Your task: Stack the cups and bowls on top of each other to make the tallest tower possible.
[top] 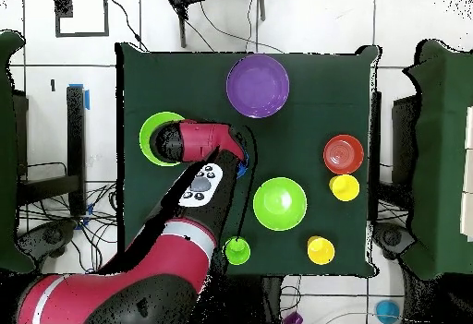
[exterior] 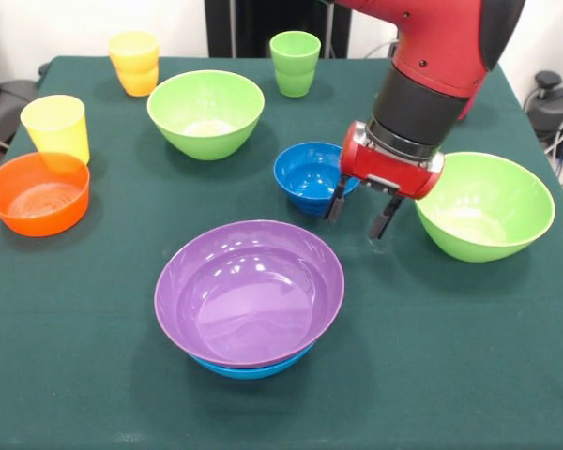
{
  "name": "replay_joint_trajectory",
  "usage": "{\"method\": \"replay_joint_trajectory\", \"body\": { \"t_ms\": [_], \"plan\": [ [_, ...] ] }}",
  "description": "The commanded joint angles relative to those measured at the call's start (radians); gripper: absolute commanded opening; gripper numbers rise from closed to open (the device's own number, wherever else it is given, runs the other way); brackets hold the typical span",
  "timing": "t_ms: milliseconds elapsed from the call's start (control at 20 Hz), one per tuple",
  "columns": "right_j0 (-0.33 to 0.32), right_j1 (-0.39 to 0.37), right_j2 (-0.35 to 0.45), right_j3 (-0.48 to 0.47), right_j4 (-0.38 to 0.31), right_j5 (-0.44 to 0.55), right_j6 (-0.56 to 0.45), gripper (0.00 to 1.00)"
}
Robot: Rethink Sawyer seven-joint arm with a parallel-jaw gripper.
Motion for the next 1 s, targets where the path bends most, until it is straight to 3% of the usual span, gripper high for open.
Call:
{"method": "replay_joint_trajectory", "body": {
  "t_ms": [50,450,850,1000],
  "plan": [
    [0.006,-0.011,0.051,0.009,0.000,0.094,0.133,1.00],
    [0.016,-0.106,0.057,0.100,-0.006,0.124,0.116,1.00],
    [-0.002,-0.144,0.066,0.138,-0.027,0.121,0.082,1.00],
    [-0.002,-0.125,0.055,0.135,-0.033,0.118,0.087,1.00]
  ]
}}
